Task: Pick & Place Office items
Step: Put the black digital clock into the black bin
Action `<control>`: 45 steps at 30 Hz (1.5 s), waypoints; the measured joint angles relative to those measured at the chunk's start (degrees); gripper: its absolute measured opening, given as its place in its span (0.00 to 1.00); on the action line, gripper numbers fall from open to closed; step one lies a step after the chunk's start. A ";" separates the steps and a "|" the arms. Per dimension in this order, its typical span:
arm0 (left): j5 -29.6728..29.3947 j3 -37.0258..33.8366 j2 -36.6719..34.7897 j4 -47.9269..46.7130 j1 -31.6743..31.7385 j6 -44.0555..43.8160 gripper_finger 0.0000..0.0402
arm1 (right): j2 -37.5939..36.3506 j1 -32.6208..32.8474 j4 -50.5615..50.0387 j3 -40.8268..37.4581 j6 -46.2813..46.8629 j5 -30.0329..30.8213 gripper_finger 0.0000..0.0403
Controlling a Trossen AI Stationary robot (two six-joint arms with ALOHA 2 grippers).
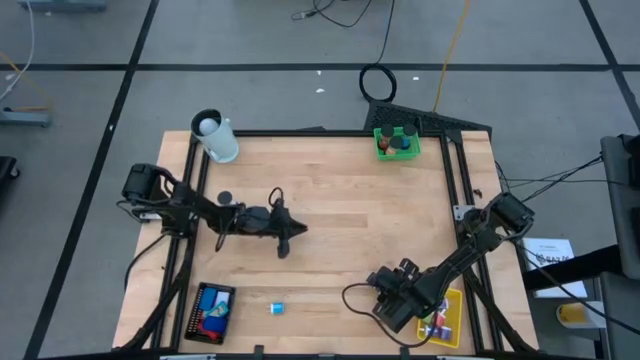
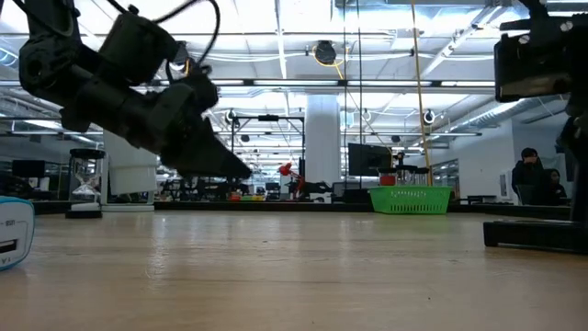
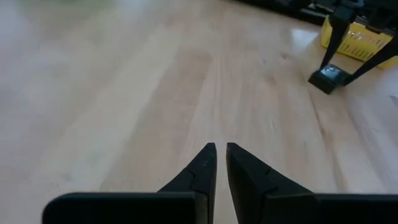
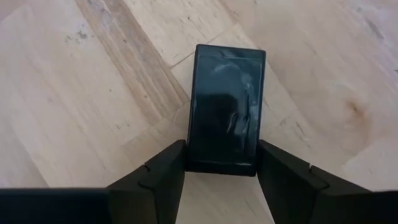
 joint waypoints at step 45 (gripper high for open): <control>-1.93 9.49 0.00 0.97 -4.68 -21.23 0.51 | -2.51 -14.57 32.10 -1.38 -75.32 34.56 0.41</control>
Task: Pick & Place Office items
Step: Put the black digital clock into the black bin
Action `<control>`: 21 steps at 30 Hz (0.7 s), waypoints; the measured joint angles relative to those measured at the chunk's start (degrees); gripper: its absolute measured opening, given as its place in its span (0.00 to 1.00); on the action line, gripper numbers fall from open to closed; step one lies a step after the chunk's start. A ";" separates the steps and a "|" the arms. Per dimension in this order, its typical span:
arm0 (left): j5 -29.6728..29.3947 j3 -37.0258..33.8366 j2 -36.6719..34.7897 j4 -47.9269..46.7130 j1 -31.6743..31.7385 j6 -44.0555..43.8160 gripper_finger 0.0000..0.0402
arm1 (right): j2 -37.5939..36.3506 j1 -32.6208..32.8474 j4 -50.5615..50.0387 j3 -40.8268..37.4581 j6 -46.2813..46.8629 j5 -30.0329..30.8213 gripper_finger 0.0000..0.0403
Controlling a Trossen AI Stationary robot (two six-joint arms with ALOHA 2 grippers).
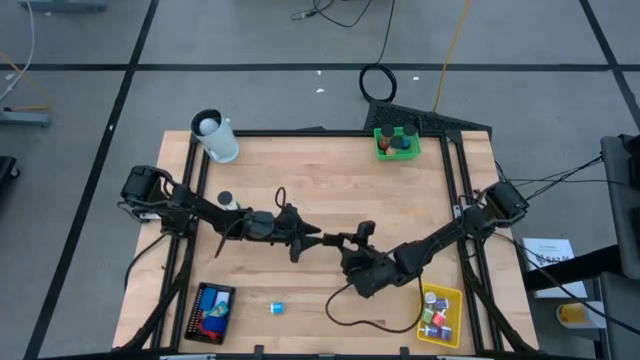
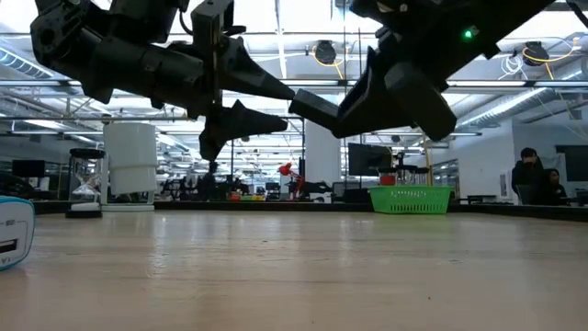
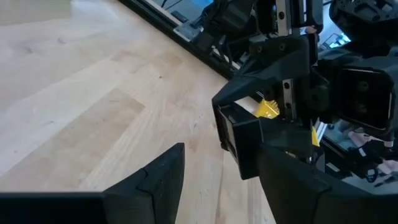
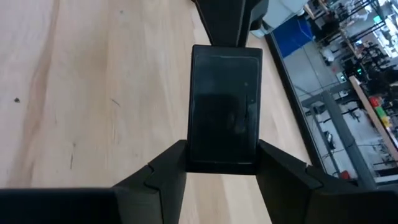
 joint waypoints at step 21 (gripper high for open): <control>0.89 0.00 -0.02 2.08 0.30 1.48 0.51 | 0.00 -2.70 1.78 0.02 -3.91 -0.63 0.41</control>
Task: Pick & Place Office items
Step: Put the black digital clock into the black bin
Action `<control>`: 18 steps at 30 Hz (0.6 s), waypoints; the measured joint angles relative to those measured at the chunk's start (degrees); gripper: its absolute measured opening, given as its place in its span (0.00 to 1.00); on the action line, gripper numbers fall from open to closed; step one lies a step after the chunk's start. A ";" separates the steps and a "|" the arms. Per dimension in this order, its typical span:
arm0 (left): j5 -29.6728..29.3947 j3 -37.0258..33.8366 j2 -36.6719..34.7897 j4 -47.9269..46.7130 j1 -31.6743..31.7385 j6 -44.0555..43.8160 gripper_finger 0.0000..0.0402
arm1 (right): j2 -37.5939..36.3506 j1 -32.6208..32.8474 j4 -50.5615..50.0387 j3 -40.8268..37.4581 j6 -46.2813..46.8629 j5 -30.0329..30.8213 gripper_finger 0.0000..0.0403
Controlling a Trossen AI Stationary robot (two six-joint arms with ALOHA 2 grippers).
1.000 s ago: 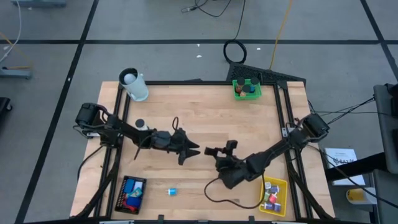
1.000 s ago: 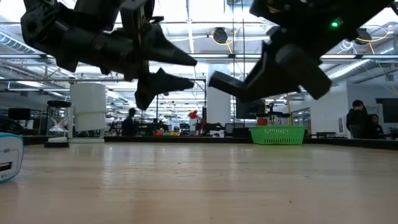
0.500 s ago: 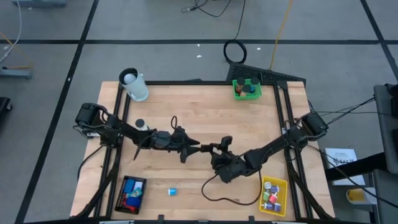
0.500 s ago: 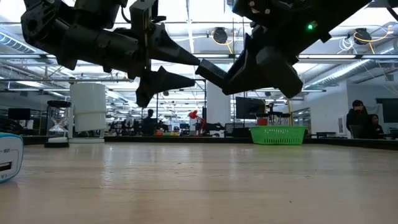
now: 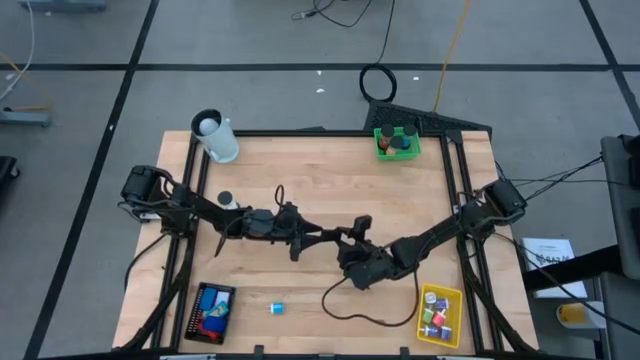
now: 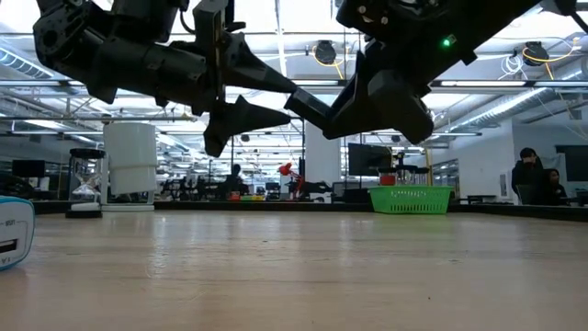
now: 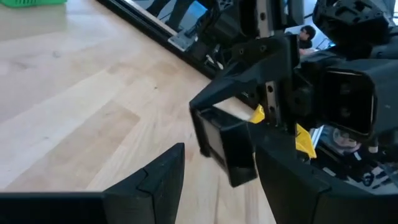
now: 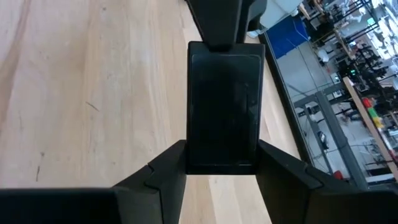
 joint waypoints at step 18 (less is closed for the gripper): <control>-0.31 0.00 0.00 0.02 -0.11 2.57 0.25 | 0.00 -1.55 7.97 0.00 -6.95 -3.28 0.41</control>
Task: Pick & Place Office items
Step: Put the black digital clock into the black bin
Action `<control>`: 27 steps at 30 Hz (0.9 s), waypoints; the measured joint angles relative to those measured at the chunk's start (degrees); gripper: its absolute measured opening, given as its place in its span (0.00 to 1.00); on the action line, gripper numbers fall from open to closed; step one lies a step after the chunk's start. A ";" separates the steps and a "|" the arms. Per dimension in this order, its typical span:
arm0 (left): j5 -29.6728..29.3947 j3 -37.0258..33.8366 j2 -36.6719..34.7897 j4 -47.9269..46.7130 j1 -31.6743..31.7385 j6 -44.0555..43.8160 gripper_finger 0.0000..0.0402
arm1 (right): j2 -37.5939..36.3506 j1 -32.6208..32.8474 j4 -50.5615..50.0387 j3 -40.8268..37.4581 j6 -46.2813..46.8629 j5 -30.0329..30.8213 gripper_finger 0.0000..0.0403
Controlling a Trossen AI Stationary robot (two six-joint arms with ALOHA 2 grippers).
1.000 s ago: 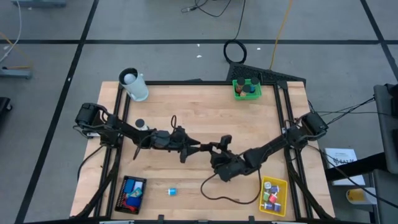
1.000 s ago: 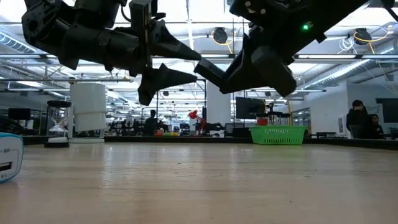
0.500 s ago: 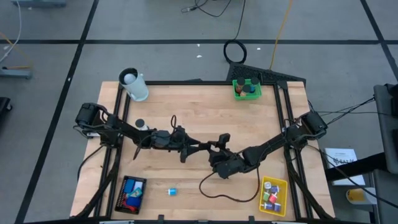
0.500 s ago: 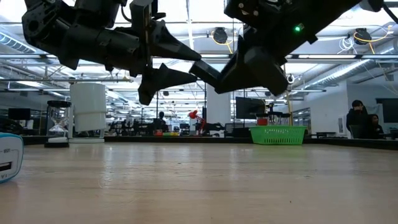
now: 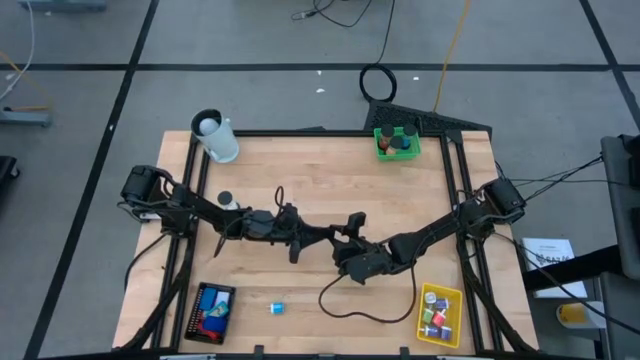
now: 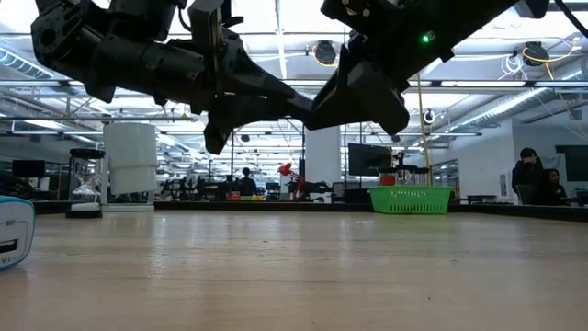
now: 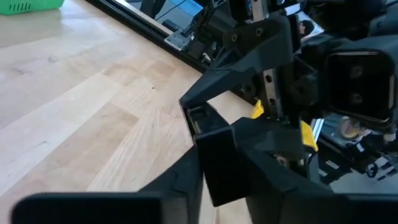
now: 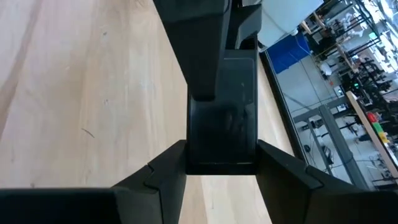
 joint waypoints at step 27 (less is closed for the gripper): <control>-1.78 -0.07 -14.78 -23.72 -0.79 11.46 0.18 | -3.37 4.31 -4.35 -5.42 14.42 3.62 0.58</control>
